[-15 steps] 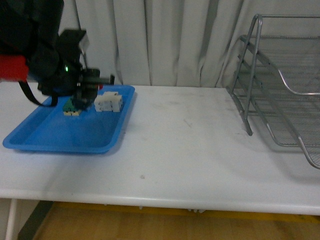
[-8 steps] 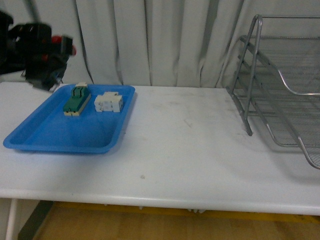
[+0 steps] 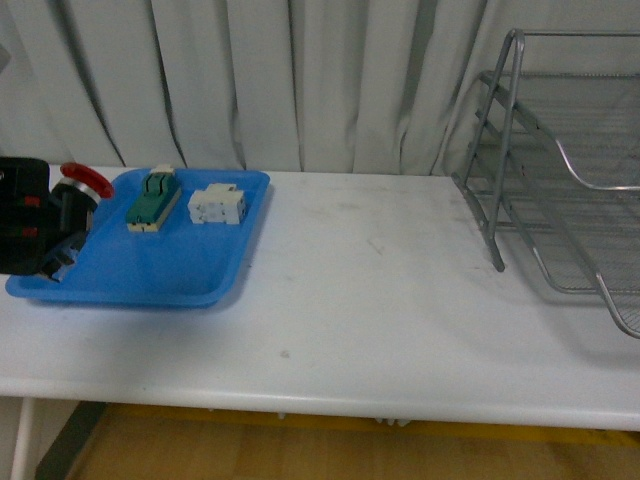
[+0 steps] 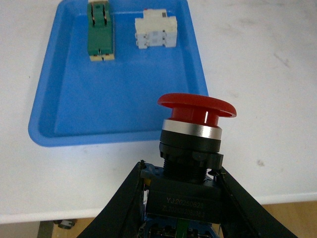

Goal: Place button on rack with both arms

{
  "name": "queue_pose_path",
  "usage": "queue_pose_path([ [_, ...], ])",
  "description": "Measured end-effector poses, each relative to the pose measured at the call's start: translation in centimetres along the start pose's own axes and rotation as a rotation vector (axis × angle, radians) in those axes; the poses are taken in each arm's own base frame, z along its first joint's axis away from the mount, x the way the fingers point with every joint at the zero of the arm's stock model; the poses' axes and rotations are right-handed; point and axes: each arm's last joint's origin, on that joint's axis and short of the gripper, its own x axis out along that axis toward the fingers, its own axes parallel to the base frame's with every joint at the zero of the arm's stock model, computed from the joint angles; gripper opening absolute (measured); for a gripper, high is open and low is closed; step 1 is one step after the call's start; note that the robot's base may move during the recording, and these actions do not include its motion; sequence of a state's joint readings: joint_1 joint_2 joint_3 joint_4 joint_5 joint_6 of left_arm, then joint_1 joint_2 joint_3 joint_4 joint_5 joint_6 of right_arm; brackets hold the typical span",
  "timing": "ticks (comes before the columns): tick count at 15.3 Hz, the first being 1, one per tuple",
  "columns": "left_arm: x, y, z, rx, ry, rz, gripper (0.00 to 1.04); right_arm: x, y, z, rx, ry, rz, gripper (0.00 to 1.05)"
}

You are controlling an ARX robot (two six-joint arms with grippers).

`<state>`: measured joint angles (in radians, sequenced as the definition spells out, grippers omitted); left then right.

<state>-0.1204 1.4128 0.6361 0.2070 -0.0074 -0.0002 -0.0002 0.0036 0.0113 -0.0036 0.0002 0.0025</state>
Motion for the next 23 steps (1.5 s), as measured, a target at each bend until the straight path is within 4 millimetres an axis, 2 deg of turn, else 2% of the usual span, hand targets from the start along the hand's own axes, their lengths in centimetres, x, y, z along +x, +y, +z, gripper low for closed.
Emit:
queue_pose_path([
  [1,0.0,0.0,-0.5,0.000,0.013,0.001,0.36,0.0,0.0,0.0,0.000,0.000,0.000,0.98],
  [19,0.2,-0.1,-0.3,0.002,-0.011,-0.007,0.36,0.0,0.0,0.0,0.000,0.000,0.000,0.98],
  [22,0.2,-0.5,-0.4,0.007,-0.003,-0.020,0.36,0.0,0.0,0.0,0.000,0.004,-0.002,0.98],
  [23,0.1,-1.2,-0.1,0.020,-0.005,-0.049,0.36,0.0,0.0,0.0,0.000,0.000,-0.002,0.98],
])
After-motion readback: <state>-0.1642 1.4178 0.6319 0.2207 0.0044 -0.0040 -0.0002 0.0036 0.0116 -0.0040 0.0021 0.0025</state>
